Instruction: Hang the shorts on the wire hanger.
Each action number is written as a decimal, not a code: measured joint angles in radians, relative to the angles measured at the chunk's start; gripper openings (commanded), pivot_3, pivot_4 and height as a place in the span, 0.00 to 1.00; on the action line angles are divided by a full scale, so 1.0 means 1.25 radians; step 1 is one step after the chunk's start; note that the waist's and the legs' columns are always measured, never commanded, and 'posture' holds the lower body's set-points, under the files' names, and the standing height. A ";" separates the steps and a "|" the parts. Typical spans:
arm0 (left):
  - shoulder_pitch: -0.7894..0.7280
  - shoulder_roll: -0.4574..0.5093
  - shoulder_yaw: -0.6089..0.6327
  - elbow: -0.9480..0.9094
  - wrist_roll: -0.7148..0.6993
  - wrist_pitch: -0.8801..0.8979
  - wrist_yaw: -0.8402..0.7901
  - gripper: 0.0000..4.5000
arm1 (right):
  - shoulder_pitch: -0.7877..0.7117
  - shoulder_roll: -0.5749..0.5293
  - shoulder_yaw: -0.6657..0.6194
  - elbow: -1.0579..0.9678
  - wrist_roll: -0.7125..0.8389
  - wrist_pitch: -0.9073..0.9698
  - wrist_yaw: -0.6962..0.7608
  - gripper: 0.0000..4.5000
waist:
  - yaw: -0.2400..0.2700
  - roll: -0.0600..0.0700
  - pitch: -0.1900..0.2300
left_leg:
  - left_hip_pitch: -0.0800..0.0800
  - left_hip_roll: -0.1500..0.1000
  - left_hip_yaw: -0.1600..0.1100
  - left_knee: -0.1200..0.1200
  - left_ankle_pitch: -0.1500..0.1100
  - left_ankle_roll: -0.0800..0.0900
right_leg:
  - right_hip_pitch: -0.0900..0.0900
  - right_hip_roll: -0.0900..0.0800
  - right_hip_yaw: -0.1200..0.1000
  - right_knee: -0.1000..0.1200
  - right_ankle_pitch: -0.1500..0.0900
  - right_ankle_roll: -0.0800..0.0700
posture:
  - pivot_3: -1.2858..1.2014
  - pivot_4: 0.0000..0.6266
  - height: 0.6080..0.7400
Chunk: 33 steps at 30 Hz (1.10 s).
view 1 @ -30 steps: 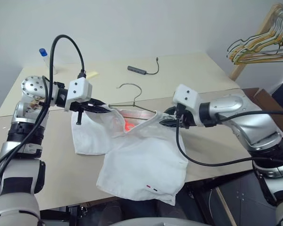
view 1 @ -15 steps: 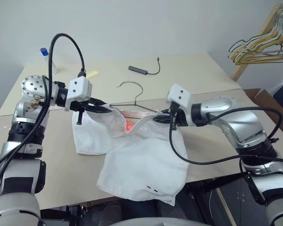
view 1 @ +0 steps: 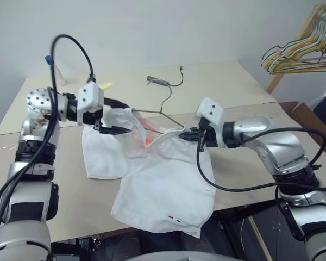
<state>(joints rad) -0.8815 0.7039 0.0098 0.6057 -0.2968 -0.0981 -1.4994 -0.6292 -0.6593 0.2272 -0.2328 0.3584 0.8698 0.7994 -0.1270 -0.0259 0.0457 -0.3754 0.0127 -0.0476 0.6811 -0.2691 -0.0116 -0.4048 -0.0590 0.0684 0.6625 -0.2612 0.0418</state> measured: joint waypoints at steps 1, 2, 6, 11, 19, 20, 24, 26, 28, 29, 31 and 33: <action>-0.008 -0.002 0.026 0.004 -0.021 0.013 0.012 1.00 | 0.013 -0.002 -0.016 0.001 0.000 0.004 -0.011 0.01 | 0.000 0.000 0.000 | 0.000 0.000 0.000 0.000 0.000 0.000 | 0.000 0.000 0.000 0.000 0.000 0.000 | 0.46 0.00 1.00; -0.017 -0.008 0.061 0.006 -0.052 0.032 0.029 1.00 | 0.028 -0.008 -0.035 0.003 -0.001 0.011 -0.022 0.01 | 0.001 0.000 0.000 | 0.000 0.000 0.000 0.000 0.000 0.000 | 0.000 0.000 0.000 0.000 0.000 0.000 | 0.46 0.00 1.00; -0.020 -0.035 0.156 -0.021 -0.146 0.105 0.087 1.00 | 0.072 -0.039 -0.113 0.003 0.003 0.065 -0.066 0.00 | -0.001 0.000 0.000 | 0.000 0.000 -0.001 0.000 0.000 0.000 | 0.000 -0.001 0.000 0.000 0.000 0.000 | 0.46 0.00 1.00; 0.080 -0.061 0.169 -0.131 -0.173 0.140 0.131 1.00 | 0.083 -0.059 -0.213 -0.003 0.015 0.201 -0.138 0.00 | -0.009 0.001 -0.001 | 0.002 0.000 -0.003 -0.001 0.000 0.000 | 0.001 -0.001 0.001 0.001 0.000 0.000 | 0.45 0.00 1.00; 0.197 -0.131 0.168 -0.330 -0.227 0.223 0.221 1.00 | 0.083 -0.107 -0.354 0.066 -0.013 0.368 -0.264 0.00 | -0.021 0.002 -0.001 | 0.002 0.000 -0.002 0.000 0.000 0.000 | 0.002 -0.001 0.002 -0.001 0.000 0.000 | 0.44 0.00 1.00; 0.210 -0.139 0.167 -0.355 -0.237 0.231 0.230 1.00 | 0.082 -0.120 -0.367 0.085 -0.026 0.375 -0.279 0.00 | -0.021 0.002 -0.001 | 0.002 0.000 -0.002 -0.001 0.000 0.000 | 0.002 -0.002 0.003 -0.001 0.000 0.000 | 0.44 0.00 1.00; 0.264 -0.155 0.154 -0.425 -0.240 0.257 0.263 1.00 | 0.084 -0.181 -0.386 0.120 -0.064 0.379 -0.313 0.00 | -0.030 0.005 -0.002 | 0.002 0.000 0.000 -0.001 0.000 0.000 | 0.002 -0.001 0.003 -0.001 0.000 0.000 | 0.44 0.00 1.00; 0.271 -0.164 0.152 -0.437 -0.247 0.269 0.282 1.00 | 0.061 -0.179 -0.423 0.159 -0.094 0.391 -0.370 0.00 | -0.040 0.005 -0.002 | 0.003 0.000 0.002 -0.001 0.000 0.000 | 0.003 0.000 0.003 -0.001 0.000 0.000 | 0.43 0.00 1.00; 0.270 -0.163 0.153 -0.442 -0.257 0.275 0.290 1.00 | 0.031 -0.171 -0.469 0.209 -0.127 0.396 -0.432 0.00 | -0.044 0.006 -0.003 | 0.006 0.000 0.003 -0.001 0.000 0.000 | 0.007 0.000 0.003 -0.002 0.000 0.000 | 0.43 0.00 1.00; 0.269 -0.161 0.153 -0.442 -0.258 0.275 0.291 1.00 | 0.010 -0.165 -0.492 0.231 -0.144 0.396 -0.462 0.00 | -0.046 0.007 -0.004 | 0.006 0.000 0.003 -0.002 0.000 0.000 | 0.008 0.000 0.003 -0.003 0.000 0.000 | 0.43 0.00 1.00; 0.263 -0.160 0.153 -0.441 -0.260 0.275 0.294 1.00 | -0.025 -0.158 -0.531 0.255 -0.170 0.396 -0.513 0.00 | -0.052 0.010 -0.005 | 0.007 0.000 0.003 -0.002 0.000 0.000 | 0.009 0.000 0.003 -0.005 0.000 0.000 | 0.43 0.00 1.00; 0.258 -0.149 0.153 -0.440 -0.266 0.285 0.293 1.00 | -0.060 -0.138 -0.562 0.260 -0.194 0.396 -0.565 0.00 | -0.062 0.011 -0.006 | 0.006 0.000 0.003 -0.002 0.000 0.000 | 0.010 0.001 0.003 -0.005 0.000 0.000 | 0.43 0.00 1.00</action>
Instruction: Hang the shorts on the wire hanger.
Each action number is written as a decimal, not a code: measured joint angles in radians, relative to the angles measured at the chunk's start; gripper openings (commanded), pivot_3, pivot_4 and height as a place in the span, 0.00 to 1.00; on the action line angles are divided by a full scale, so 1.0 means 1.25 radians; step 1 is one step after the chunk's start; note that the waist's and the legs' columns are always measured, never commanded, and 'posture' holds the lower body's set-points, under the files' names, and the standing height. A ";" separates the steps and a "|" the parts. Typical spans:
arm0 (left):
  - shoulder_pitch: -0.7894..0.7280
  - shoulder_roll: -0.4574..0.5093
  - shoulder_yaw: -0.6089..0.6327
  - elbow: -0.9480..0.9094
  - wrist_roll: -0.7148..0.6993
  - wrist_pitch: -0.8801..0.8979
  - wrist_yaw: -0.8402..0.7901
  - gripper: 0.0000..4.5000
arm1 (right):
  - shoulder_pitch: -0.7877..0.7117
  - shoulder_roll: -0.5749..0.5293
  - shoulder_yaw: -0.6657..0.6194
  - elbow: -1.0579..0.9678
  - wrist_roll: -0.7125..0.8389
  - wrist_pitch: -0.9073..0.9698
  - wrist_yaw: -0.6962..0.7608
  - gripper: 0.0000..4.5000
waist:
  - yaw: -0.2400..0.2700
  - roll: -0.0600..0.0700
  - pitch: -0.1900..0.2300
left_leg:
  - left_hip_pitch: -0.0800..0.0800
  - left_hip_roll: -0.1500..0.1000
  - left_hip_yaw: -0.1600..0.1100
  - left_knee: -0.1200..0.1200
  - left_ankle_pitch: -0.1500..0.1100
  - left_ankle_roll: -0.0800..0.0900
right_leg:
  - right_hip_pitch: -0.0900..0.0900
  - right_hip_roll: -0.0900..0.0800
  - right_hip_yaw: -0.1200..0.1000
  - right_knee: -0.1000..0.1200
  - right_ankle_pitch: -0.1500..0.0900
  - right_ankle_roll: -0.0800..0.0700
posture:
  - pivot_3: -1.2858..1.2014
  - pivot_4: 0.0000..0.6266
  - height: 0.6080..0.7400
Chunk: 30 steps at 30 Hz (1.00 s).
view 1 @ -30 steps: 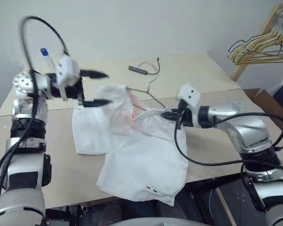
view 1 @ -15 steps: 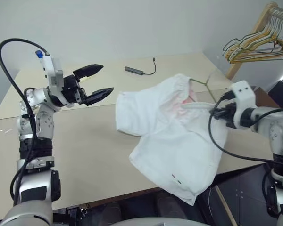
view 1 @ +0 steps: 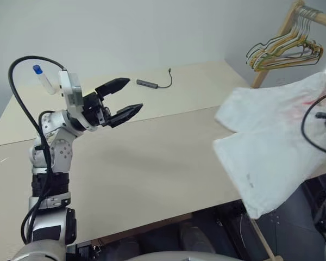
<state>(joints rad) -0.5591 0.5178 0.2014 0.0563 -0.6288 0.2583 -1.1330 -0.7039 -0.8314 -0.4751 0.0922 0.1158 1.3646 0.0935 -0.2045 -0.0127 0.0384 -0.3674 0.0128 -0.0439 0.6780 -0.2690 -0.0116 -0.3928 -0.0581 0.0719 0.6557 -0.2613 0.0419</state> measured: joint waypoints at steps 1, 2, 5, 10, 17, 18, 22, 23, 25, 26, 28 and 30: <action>-0.004 0.001 0.000 0.000 -0.001 0.005 -0.001 1.00 | -0.005 0.003 -0.005 0.000 -0.006 0.000 -0.012 0.00 | -0.002 0.000 0.000 | 0.000 0.000 0.000 0.000 0.000 0.000 | 0.000 0.000 0.000 0.000 0.000 0.000 | 0.43 0.00 1.00; -0.006 0.004 0.000 -0.001 -0.003 0.007 -0.004 1.00 | -0.012 0.007 -0.008 0.000 -0.016 0.000 -0.027 0.00 | -0.004 0.000 0.000 | 0.000 0.000 0.000 0.000 0.000 0.000 | 0.000 0.000 0.000 -0.001 0.000 0.000 | 0.43 0.00 1.00; -0.006 0.013 0.000 -0.008 -0.022 0.018 -0.019 1.00 | -0.074 0.055 -0.052 0.002 -0.052 -0.004 -0.110 0.00 | -0.016 0.003 -0.002 | 0.000 0.000 0.000 0.000 0.000 0.000 | 0.001 -0.001 0.001 -0.001 0.000 0.000 | 0.43 0.00 1.00; -0.005 0.013 0.000 -0.019 -0.034 0.024 -0.028 1.00 | -0.181 0.066 -0.136 0.094 -0.081 -0.052 -0.210 0.00 | -0.023 0.005 -0.003 | 0.001 0.000 0.000 0.000 0.000 0.000 | 0.002 0.000 0.000 -0.001 0.000 0.000 | 0.43 0.00 1.00; -0.003 0.013 -0.007 -0.019 -0.032 0.023 -0.028 1.00 | -0.292 0.062 -0.170 0.353 -0.097 -0.188 -0.332 0.00 | -0.031 0.008 -0.003 | 0.003 0.000 0.002 -0.003 0.000 0.000 | 0.003 0.000 0.003 -0.003 0.000 0.000 | 0.43 0.00 1.00; -0.003 0.013 -0.007 -0.019 -0.032 0.023 -0.028 1.00 | -0.306 0.060 -0.170 0.377 -0.096 -0.200 -0.341 0.00 | -0.031 0.009 -0.003 | 0.003 0.000 0.002 -0.003 0.000 0.000 | 0.003 0.000 0.003 -0.004 0.000 0.000 | 0.43 0.00 1.00; 0.010 0.013 -0.009 -0.020 -0.031 0.020 -0.027 1.00 | -0.349 0.039 -0.177 0.490 -0.084 -0.268 -0.385 0.00 | -0.031 0.009 -0.003 | 0.004 0.000 0.003 -0.004 0.000 0.000 | 0.004 0.000 0.003 -0.005 0.000 0.000 | 0.44 0.00 1.00; 0.017 0.013 -0.010 -0.020 -0.031 0.020 -0.027 1.00 | -0.358 0.029 -0.181 0.522 -0.080 -0.285 -0.395 0.00 | -0.030 0.009 -0.003 | 0.004 0.000 0.003 -0.004 0.000 0.000 | 0.004 0.000 0.003 -0.006 0.000 0.000 | 0.44 0.00 1.00; 0.024 0.013 -0.010 -0.021 -0.032 0.021 -0.028 1.00 | -0.369 0.014 -0.191 0.567 -0.072 -0.305 -0.411 0.00 | -0.028 0.009 -0.003 | 0.004 0.000 0.004 -0.004 0.000 0.000 | 0.004 0.000 0.004 -0.006 0.000 0.001 | 0.44 0.00 1.00; 0.027 0.013 -0.010 -0.027 -0.032 0.022 -0.028 1.00 | -0.375 0.008 -0.194 0.591 -0.069 -0.318 -0.422 0.00 | -0.027 0.009 -0.003 | 0.004 0.000 0.004 -0.004 0.000 0.000 | 0.004 0.000 0.004 -0.006 0.000 0.001 | 0.44 0.00 1.00; 0.032 0.013 -0.010 -0.040 -0.036 0.024 -0.032 1.00 | -0.381 0.001 -0.199 0.625 -0.055 -0.334 -0.438 0.00 | -0.026 0.009 -0.003 | 0.004 0.000 0.004 -0.004 0.000 0.000 | 0.004 0.000 0.004 -0.006 0.000 0.001 | 0.44 0.00 1.00; 0.040 0.013 -0.009 -0.050 -0.054 0.031 -0.047 1.00 | -0.383 -0.003 -0.206 0.661 -0.041 -0.358 -0.453 0.00 | -0.026 0.009 -0.003 | 0.004 0.000 0.005 -0.005 0.000 0.000 | 0.004 0.000 0.004 -0.006 0.000 0.001 | 0.44 0.00 1.00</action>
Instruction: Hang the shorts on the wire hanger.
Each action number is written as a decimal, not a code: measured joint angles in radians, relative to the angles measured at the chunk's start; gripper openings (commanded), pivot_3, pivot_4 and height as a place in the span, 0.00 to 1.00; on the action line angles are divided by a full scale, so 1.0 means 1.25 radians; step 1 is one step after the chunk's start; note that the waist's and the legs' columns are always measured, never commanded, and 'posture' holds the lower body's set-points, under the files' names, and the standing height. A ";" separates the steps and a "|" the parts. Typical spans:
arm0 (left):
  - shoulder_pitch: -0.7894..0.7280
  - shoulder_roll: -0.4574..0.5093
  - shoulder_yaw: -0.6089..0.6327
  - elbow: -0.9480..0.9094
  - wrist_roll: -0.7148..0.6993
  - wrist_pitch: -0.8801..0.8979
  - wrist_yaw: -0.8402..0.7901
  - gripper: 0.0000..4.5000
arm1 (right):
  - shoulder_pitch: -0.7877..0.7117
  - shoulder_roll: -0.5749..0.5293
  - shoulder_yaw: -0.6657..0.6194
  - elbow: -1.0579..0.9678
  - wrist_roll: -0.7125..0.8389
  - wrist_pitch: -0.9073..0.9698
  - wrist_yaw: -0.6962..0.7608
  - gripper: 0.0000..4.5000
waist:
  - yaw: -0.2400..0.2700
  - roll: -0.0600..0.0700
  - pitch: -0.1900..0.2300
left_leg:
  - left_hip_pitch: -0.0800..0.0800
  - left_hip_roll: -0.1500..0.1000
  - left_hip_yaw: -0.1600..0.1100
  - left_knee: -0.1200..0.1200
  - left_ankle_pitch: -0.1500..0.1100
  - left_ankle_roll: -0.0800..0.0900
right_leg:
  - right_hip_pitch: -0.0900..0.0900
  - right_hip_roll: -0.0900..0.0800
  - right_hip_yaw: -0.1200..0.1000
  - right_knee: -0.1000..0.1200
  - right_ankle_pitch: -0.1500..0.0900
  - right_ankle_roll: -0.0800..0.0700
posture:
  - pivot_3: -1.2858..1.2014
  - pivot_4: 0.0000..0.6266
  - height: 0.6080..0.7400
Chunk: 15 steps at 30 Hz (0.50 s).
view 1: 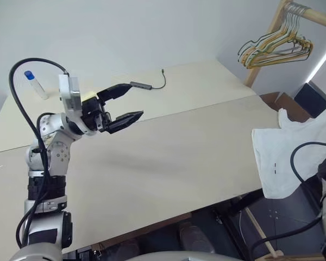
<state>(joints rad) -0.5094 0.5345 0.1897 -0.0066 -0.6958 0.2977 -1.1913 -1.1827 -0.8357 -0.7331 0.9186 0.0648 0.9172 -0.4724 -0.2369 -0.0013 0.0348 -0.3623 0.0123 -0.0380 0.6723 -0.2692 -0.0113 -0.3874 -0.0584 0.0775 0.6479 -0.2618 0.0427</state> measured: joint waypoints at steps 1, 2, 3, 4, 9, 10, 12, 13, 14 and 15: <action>0.002 0.001 0.000 -0.003 -0.009 0.005 -0.009 1.00 | -0.001 -0.002 -0.004 0.015 0.008 -0.010 -0.007 0.00 | 0.000 0.000 0.000 | 0.000 0.000 0.000 0.000 0.000 0.000 | 0.000 0.000 0.000 0.000 0.000 0.000 | 0.44 0.00 1.00; 0.004 0.004 0.000 -0.004 -0.012 0.006 -0.018 1.00 | -0.002 -0.004 -0.007 0.027 0.018 -0.021 -0.010 0.00 | 0.000 0.000 0.000 | 0.000 0.000 0.001 0.000 0.000 0.000 | 0.000 0.000 0.001 0.000 0.000 0.000 | 0.44 0.00 1.00; 0.004 0.006 0.000 -0.004 -0.013 0.006 -0.025 1.00 | -0.003 -0.008 -0.009 0.037 0.028 -0.030 -0.014 0.00 | -0.001 0.000 0.000 | 0.001 0.000 0.001 0.000 0.000 0.000 | 0.000 0.000 0.001 0.000 0.000 0.000 | 0.44 0.00 1.00; 0.004 0.006 0.000 -0.004 -0.013 0.006 -0.028 1.00 | -0.004 -0.012 -0.011 0.046 0.032 -0.035 -0.016 0.00 | -0.001 0.000 0.000 | 0.001 0.000 0.001 0.000 0.000 0.000 | 0.000 0.000 0.001 0.000 0.000 0.000 | 0.44 0.00 1.00; 0.004 -0.002 0.007 -0.004 -0.035 0.006 -0.029 1.00 | -0.004 -0.022 -0.012 0.080 0.062 -0.070 -0.026 0.00 | 0.000 0.000 0.000 | 0.002 0.000 0.002 -0.001 0.000 0.000 | 0.001 0.000 0.003 -0.001 0.000 0.001 | 0.44 0.00 1.00; 0.004 -0.005 0.011 -0.004 -0.044 0.006 -0.030 1.00 | -0.004 -0.024 -0.012 0.084 0.063 -0.074 -0.027 0.00 | 0.000 0.000 0.000 | 0.002 0.000 0.003 -0.001 0.000 0.000 | 0.001 0.000 0.003 -0.001 0.000 0.001 | 0.43 0.00 1.00; 0.003 -0.014 0.024 -0.004 -0.069 0.008 -0.030 1.00 | -0.003 -0.027 -0.008 0.090 0.072 -0.082 -0.027 0.00 | 0.001 -0.001 0.000 | 0.002 0.000 0.003 -0.002 0.000 0.000 | 0.001 0.000 0.004 -0.001 0.000 0.001 | 0.43 0.00 1.00; 0.001 -0.016 0.027 -0.004 -0.079 0.009 -0.030 1.00 | -0.002 -0.028 -0.007 0.091 0.078 -0.085 -0.028 0.00 | 0.001 -0.001 0.000 | 0.003 0.000 0.004 -0.002 0.000 0.000 | 0.001 0.000 0.004 -0.001 0.000 0.001 | 0.43 0.00 1.00; -0.001 -0.017 0.031 -0.004 -0.088 0.010 -0.030 1.00 | -0.001 -0.028 -0.003 0.092 0.080 -0.087 -0.028 0.00 | 0.001 -0.001 0.001 | 0.003 0.000 0.004 -0.002 0.000 0.000 | 0.001 0.001 0.005 -0.001 0.000 0.001 | 0.43 0.00 1.00; -0.004 -0.017 0.034 -0.004 -0.094 0.010 -0.030 1.00 | 0.002 -0.028 0.002 0.093 0.082 -0.089 -0.028 0.00 | 0.001 -0.001 0.001 | 0.003 0.000 0.005 -0.002 0.000 0.000 | 0.001 0.001 0.005 -0.001 0.000 0.001 | 0.43 0.00 1.00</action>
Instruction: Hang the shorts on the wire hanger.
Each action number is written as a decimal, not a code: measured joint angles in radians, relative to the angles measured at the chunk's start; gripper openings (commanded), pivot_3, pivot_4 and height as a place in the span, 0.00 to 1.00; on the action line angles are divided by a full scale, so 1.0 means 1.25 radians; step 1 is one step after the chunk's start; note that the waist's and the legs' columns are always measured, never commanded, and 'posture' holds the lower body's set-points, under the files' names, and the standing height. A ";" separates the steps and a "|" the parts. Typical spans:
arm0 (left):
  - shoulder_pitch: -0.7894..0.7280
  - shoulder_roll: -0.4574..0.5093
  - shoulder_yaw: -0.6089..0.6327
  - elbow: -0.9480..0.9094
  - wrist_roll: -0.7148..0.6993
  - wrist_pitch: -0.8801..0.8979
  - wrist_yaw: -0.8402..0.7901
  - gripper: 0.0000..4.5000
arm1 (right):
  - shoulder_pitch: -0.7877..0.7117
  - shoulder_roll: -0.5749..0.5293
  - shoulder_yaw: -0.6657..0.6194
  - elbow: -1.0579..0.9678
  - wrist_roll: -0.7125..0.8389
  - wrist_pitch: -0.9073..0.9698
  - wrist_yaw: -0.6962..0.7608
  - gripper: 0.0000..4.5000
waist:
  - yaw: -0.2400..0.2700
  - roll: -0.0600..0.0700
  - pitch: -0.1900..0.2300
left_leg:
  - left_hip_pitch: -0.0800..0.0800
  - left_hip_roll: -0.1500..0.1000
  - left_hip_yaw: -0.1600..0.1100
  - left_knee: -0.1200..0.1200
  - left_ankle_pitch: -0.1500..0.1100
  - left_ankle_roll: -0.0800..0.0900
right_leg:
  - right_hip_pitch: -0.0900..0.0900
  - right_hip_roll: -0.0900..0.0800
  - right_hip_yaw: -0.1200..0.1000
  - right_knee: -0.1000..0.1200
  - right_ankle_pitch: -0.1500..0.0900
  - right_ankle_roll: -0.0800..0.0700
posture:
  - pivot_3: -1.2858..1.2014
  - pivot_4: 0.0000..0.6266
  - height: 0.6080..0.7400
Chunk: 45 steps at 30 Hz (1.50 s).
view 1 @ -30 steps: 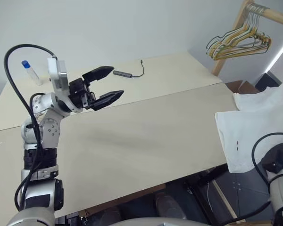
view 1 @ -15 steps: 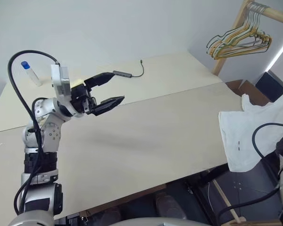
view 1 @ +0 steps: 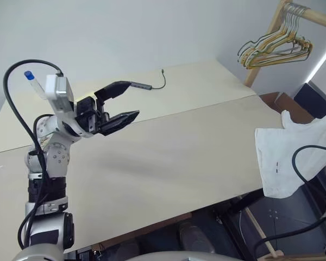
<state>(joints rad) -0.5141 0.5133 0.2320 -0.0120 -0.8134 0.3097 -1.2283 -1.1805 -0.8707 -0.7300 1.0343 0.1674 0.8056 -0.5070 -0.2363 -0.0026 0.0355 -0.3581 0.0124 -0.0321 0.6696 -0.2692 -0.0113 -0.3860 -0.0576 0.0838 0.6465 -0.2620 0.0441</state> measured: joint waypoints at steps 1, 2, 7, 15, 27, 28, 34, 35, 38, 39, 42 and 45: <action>-0.002 0.000 0.002 0.000 -0.001 0.000 0.000 1.00 | 0.006 0.000 0.008 0.000 0.002 -0.004 0.000 0.00 | 0.000 0.000 0.000 | 0.001 0.000 0.000 0.000 0.000 0.000 | 0.000 0.000 0.000 0.000 0.000 0.000 | 0.43 0.00 1.00; -0.002 0.000 0.004 0.000 -0.002 -0.001 0.000 1.00 | 0.012 0.000 0.012 0.000 0.003 -0.010 0.002 0.08 | 0.000 0.000 0.000 | 0.001 0.000 0.001 0.000 0.000 0.000 | 0.001 0.000 0.001 0.000 0.000 0.000 | 0.43 0.00 1.00; -0.002 0.000 0.004 0.001 -0.006 -0.002 0.000 1.00 | 0.043 0.000 0.033 -0.001 0.006 -0.038 -0.015 0.47 | -0.001 -0.001 0.000 | 0.002 0.000 0.004 -0.002 0.000 0.000 | 0.001 0.000 0.005 0.000 0.000 0.001 | 0.44 0.00 1.00; -0.002 0.000 0.001 0.002 0.025 -0.010 0.010 1.00 | 0.081 0.047 0.096 -0.130 -0.023 -0.053 -0.083 0.99 | -0.016 -0.001 0.000 | 0.003 0.000 0.007 -0.004 0.000 0.000 | 0.001 0.001 0.010 0.000 0.000 0.001 | 0.44 0.00 1.00; 0.007 0.006 0.001 0.002 0.037 -0.010 0.019 1.00 | 0.241 0.195 0.272 -0.536 -0.191 -0.015 -0.167 0.99 | -0.022 0.000 0.000 | 0.003 0.001 0.007 -0.005 0.000 0.000 | 0.000 0.002 0.011 0.001 0.001 0.002 | 0.44 0.00 1.00; 0.007 0.006 0.001 0.001 0.037 -0.010 0.020 1.00 | 0.250 0.203 0.299 -0.560 -0.221 -0.018 -0.178 0.99 | -0.023 0.000 0.000 | 0.003 0.001 0.007 -0.005 0.000 0.000 | 0.000 0.002 0.011 0.001 0.001 0.002 | 0.44 0.00 1.00; 0.015 0.019 0.009 0.000 0.040 -0.011 0.031 1.00 | 0.317 0.226 0.501 -0.650 -0.402 -0.071 -0.181 0.99 | -0.022 -0.001 0.000 | 0.004 0.001 0.007 -0.005 0.000 0.000 | 0.000 0.001 0.011 0.000 0.001 0.003 | 0.45 0.00 1.00; 0.029 0.030 0.010 -0.006 0.054 -0.018 0.037 1.00 | 0.329 0.235 0.526 -0.658 -0.417 -0.090 -0.168 0.99 | -0.022 -0.001 0.000 | 0.005 0.001 0.007 -0.005 0.000 0.000 | 0.000 0.002 0.011 0.000 0.001 0.003 | 0.46 0.00 1.00; 0.078 0.046 0.018 -0.016 0.076 -0.026 0.058 1.00 | 0.353 0.252 0.589 -0.670 -0.439 -0.133 -0.095 0.99 | -0.022 -0.001 0.000 | 0.005 0.001 0.006 -0.005 0.000 0.000 | 0.000 0.002 0.010 0.000 0.001 0.003 | 0.46 0.00 1.00; 0.098 0.050 0.023 -0.020 0.082 -0.027 0.066 1.00 | 0.356 0.252 0.619 -0.671 -0.446 -0.141 -0.055 0.99 | -0.021 -0.001 0.000 | 0.005 0.001 0.006 -0.005 0.000 0.000 | -0.001 0.001 0.010 0.000 0.001 0.003 | 0.47 0.00 1.00; 0.156 0.068 0.038 -0.044 0.109 -0.038 0.106 1.00 | 0.360 0.252 0.716 -0.680 -0.470 -0.189 0.078 0.99 | -0.017 -0.001 0.000 | 0.006 0.001 0.004 -0.005 0.000 0.000 | -0.001 0.002 0.010 0.000 0.001 0.003 | 0.49 0.00 1.00; 0.224 0.092 0.060 -0.075 0.137 -0.035 0.160 1.00 | 0.395 0.259 0.762 -0.716 -0.438 -0.262 0.240 0.99 | 0.001 -0.003 0.000 | 0.005 0.001 0.003 -0.005 0.000 0.000 | -0.001 0.002 0.010 0.000 0.001 0.003 | 0.50 0.00 1.00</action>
<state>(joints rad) -0.2339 0.6284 0.3066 -0.1054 -0.6422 0.2665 -1.0289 -0.6865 -0.5464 0.2219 0.1390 -0.3797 0.4784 -0.2074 -0.2347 -0.0067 0.0358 -0.3513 0.0139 -0.0285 0.6638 -0.2695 -0.0109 -0.3878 -0.0556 0.0957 0.6466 -0.2606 0.0477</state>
